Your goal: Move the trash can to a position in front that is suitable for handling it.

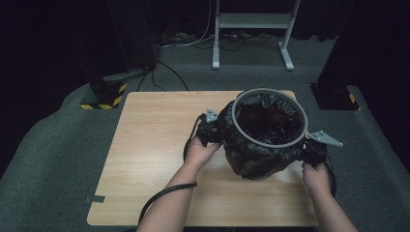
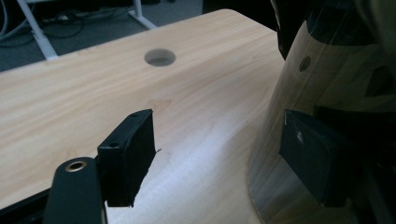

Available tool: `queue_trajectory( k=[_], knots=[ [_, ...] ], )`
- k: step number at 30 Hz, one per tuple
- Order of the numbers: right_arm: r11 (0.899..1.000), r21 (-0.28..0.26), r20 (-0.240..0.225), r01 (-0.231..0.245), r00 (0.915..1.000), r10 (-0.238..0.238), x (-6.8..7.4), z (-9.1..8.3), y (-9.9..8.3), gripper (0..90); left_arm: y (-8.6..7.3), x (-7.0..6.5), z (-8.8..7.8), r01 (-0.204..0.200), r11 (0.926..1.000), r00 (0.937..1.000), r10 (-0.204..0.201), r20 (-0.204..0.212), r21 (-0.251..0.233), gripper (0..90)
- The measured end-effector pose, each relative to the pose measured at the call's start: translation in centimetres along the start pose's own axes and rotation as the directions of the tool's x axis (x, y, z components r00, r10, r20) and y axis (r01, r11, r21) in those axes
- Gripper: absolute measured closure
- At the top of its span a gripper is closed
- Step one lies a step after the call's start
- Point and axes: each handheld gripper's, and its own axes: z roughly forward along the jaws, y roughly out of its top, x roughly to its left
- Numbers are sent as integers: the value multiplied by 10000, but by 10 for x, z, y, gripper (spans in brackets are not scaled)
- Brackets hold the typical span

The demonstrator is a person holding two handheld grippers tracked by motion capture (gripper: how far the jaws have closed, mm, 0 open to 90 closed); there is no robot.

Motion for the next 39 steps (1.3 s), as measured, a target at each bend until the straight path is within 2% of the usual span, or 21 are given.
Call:
queue_trajectory(
  k=[1,2,4,5,6,8,10,14,16,17,21,22,25,28,29,30,33,35,37,38,39],
  knots=[
    [10000,-3,61,52,10000,-52,1,-2,-1,395,-1,0,-2,96,9999,9998,-98,192,71,273],
    [10000,-3,61,52,10000,-52,1,-2,-1,395,-1,0,-2,96,9999,9998,-98,192,71,273],
    [10000,16,-13,90,10000,-90,4,-8,-4,393,-5,-1,-5,-42,10000,9997,43,239,-27,219],
    [9997,-12,70,230,9997,-230,4,-11,-6,306,-8,0,-7,170,9999,9994,-171,303,35,201],
    [9995,14,209,330,9992,-331,4,-12,-7,258,-10,2,-8,285,9995,9991,-289,310,119,189],
    [9993,257,394,268,9988,-278,5,-13,-8,214,-13,4,-12,429,9990,9988,-431,221,112,149],
    [9987,394,555,332,9978,-354,6,-16,-10,211,-17,7,-19,424,9989,9991,-425,46,204,144],
    [9967,640,488,501,9974,-533,9,-23,-16,194,-28,15,-36,200,9982,9996,-188,-221,572,136],
    [9958,761,516,509,9972,-549,10,-26,-19,194,-31,18,-41,306,9981,9993,-294,-230,535,133],
    [9955,788,502,519,9972,-560,10,-27,-21,193,-38,22,-52,479,9976,9987,-469,-195,492,133],
    [9935,969,485,599,9967,-649,13,-32,-26,193,-53,28,-71,469,9965,9986,-452,-261,686,134],
    [9927,1011,490,664,9962,-717,13,-34,-28,192,-53,28,-71,469,9965,9986,-452,-261,686,134],
    [9905,1173,528,713,9956,-779,15,-38,-33,192,-69,34,-91,472,9936,9986,-443,-300,1026,134],
    [9894,1292,590,660,9955,-741,16,-41,-37,192,-79,38,-100,564,9896,9979,-517,-382,1323,138],
    [9872,1458,580,645,9956,-737,17,-42,-41,192,-90,42,-106,626,9833,9972,-547,-506,1712,138],
    [9859,1539,553,658,9956,-751,18,-43,-44,192,-95,44,-109,673,9797,9967,-574,-578,1888,138],
    [9833,1691,465,669,9960,-758,20,-44,-49,192,-106,49,-116,828,9752,9952,-701,-687,2055,140],
    [9779,1953,172,749,9967,-798,22,-44,-57,192,-119,55,-121,996,9707,9925,-811,-919,2186,141],
    [9709,2208,-106,931,9956,-931,24,-43,-61,192,-127,58,-122,1086,9683,9902,-853,-1110,2251,141],
    [9684,2279,-194,1009,9949,-991,25,-42,-63,192,-131,58,-121,1148,9638,9892,-887,-1169,2407,141],
    [9668,2374,-219,949,9955,-924,25,-42,-64,192,-131,58,-121,1148,9638,9892,-887,-1169,2407,141]
  ],
)
